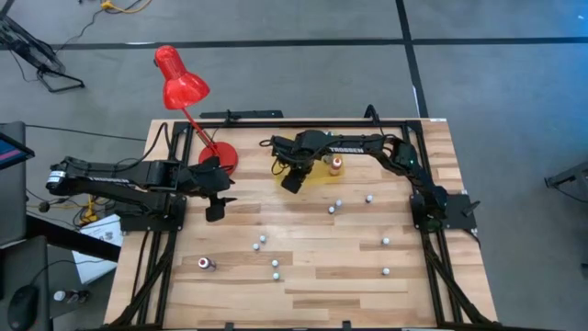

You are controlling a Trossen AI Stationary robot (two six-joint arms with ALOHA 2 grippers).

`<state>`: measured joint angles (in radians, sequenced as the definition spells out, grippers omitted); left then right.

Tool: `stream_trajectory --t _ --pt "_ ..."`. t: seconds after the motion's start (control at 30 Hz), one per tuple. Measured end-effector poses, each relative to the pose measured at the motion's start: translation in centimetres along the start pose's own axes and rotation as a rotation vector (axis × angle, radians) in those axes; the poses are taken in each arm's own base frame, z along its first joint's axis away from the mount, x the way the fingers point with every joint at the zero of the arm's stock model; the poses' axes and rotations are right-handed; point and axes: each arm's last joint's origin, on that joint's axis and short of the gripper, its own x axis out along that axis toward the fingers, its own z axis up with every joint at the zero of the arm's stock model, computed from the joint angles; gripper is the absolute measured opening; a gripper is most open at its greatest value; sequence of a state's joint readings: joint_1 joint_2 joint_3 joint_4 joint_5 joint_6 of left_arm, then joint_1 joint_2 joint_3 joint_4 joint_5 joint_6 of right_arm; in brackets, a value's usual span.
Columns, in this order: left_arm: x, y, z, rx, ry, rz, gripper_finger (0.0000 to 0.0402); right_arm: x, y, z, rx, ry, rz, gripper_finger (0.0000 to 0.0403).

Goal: Pick & Place food coloring
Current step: Put the small black food coloring bottle into the yellow bin

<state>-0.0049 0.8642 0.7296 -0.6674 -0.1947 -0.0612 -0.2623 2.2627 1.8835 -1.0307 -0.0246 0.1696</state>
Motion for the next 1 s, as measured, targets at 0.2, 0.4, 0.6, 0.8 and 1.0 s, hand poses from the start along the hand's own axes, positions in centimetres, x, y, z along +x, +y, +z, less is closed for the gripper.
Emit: stream_trajectory --t 0.2,0.4,0.6,0.8,1.0 --pt "0.00 0.00 0.01 -0.007 -0.001 0.000 0.0242 0.01 0.01 -0.06 0.076 0.005 -0.001 0.0081" --pt "0.00 0.00 0.04 -0.008 -0.004 -0.001 0.0242 0.00 -0.18 -0.07 0.277 0.010 -0.003 0.0081" --pt "0.00 0.00 0.04 -0.008 -0.004 -0.001 0.0242 0.00 -0.26 -0.05 0.337 0.009 -0.003 0.0081" --pt "0.00 -0.01 0.03 -0.008 -0.003 -0.003 0.0242 0.00 -0.37 -0.03 0.343 0.008 -0.003 0.0083" --pt "0.00 -0.01 0.03 -0.007 -0.003 -0.002 0.0242 0.00 -0.37 -0.03 0.337 0.008 -0.003 0.0101"
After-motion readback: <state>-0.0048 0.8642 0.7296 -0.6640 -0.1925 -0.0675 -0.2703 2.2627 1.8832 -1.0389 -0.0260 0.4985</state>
